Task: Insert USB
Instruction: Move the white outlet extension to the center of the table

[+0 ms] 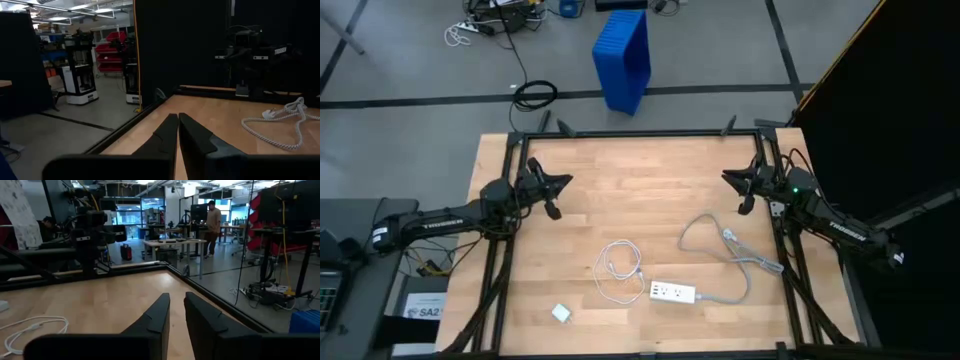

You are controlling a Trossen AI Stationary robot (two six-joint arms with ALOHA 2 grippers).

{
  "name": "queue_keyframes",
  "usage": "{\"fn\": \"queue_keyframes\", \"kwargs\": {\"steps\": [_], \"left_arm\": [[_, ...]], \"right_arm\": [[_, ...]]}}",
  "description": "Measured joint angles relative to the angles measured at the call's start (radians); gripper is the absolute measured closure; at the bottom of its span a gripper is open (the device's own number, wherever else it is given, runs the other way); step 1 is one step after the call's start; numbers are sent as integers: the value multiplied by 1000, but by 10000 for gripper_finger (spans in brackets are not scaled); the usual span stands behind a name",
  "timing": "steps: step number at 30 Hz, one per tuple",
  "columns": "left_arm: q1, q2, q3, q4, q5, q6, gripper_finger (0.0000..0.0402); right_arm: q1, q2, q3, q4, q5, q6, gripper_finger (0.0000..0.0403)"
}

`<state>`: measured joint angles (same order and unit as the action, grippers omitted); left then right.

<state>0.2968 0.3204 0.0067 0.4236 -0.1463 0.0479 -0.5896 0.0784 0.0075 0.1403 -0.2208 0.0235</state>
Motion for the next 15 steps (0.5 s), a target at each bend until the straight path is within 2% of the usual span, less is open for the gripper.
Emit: {"fn": "queue_keyframes", "kwargs": {"steps": [15], "left_arm": [[0,0,0,0,0,0,401]], "right_arm": [[0,0,0,0,0,0,375]]}}
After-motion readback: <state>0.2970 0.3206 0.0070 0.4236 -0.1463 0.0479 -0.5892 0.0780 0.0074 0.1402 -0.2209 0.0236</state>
